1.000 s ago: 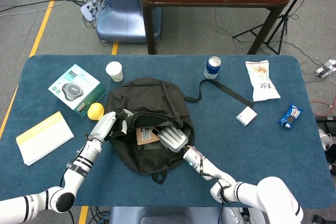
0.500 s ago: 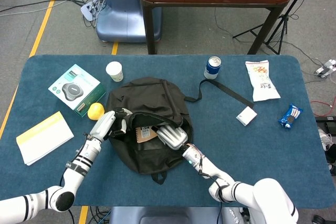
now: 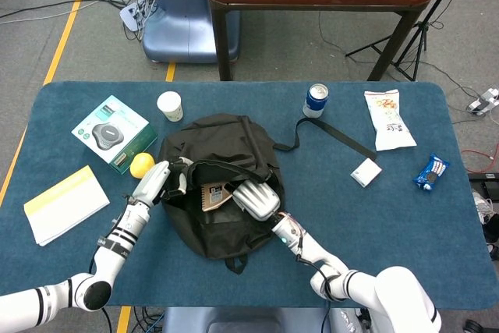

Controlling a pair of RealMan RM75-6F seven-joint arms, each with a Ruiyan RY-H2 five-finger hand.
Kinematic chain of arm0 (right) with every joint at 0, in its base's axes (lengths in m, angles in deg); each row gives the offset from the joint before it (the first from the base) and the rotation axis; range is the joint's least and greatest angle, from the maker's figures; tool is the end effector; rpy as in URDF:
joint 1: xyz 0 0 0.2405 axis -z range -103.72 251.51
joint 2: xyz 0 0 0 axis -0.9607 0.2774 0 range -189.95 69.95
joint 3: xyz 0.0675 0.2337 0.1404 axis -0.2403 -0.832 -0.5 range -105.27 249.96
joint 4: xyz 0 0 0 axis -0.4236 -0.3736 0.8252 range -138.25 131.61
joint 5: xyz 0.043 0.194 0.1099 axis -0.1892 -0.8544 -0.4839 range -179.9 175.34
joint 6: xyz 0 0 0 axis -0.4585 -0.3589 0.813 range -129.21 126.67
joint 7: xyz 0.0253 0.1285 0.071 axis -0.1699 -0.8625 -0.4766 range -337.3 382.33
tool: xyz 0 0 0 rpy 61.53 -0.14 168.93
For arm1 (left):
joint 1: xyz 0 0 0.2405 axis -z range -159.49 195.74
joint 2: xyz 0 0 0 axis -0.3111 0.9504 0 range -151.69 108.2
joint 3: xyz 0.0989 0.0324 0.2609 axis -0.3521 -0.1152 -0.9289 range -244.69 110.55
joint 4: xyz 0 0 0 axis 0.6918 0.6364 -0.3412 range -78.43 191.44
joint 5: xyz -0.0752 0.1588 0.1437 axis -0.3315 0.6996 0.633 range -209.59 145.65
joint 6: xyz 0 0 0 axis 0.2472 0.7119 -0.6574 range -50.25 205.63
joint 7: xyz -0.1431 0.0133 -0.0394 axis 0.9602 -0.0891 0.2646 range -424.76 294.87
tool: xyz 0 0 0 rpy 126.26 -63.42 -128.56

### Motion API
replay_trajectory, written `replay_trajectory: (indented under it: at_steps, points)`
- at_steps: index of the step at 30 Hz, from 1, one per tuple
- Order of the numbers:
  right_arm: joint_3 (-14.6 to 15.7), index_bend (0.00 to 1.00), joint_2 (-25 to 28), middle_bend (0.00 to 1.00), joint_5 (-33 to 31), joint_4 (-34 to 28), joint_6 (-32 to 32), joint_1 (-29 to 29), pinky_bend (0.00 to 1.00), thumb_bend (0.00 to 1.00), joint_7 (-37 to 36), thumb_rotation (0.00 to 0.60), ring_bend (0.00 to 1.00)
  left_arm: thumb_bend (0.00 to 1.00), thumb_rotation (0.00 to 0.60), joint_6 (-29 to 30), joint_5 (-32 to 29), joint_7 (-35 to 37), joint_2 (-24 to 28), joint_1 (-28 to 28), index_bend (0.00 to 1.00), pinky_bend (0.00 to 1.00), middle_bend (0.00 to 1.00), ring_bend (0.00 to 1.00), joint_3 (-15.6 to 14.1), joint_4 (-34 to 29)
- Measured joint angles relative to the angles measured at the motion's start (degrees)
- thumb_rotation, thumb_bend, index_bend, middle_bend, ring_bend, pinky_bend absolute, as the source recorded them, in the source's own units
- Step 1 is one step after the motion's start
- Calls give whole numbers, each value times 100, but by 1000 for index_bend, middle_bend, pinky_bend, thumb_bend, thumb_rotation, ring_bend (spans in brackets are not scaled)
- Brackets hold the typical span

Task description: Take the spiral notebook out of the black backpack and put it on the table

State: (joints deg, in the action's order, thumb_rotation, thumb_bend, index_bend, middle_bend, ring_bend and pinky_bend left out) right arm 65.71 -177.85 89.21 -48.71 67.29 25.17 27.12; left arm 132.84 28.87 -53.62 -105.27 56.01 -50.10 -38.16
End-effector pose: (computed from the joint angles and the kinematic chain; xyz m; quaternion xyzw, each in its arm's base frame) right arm -0.0993 -0.3575 -0.1459 0.7713 -0.1876 0.4948 0.3536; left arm -0.1517 0.3644 0.0067 -0.5520 -0.5981 -0.5069 0.2839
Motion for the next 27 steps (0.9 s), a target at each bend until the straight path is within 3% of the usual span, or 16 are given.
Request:
replay_trajectory:
  at_steps: [5,11,23,27]
  points:
    - [54,932,213,637,141,-351,343,101,407,681,-17,600,490,687,600,12,-5,-12,41,-6,629,103,352,273,11,-46]
    - [137,953,701,695,317,-1197,689,286,464,695,111,600,561,686,600,54,7,-66,101,-37,627,103,352,273,-14,-151]
    - [378,981,2354,743,774,-3919,1295,796,500,705,804,600,616,667,600,37,65,-172,296,-107,569,103,334,257,-149,-389]
    - [481,984,3055,746,971,-4908,1522,1048,501,707,1010,600,620,623,600,2,121,-202,413,-137,499,103,300,226,-220,-517]
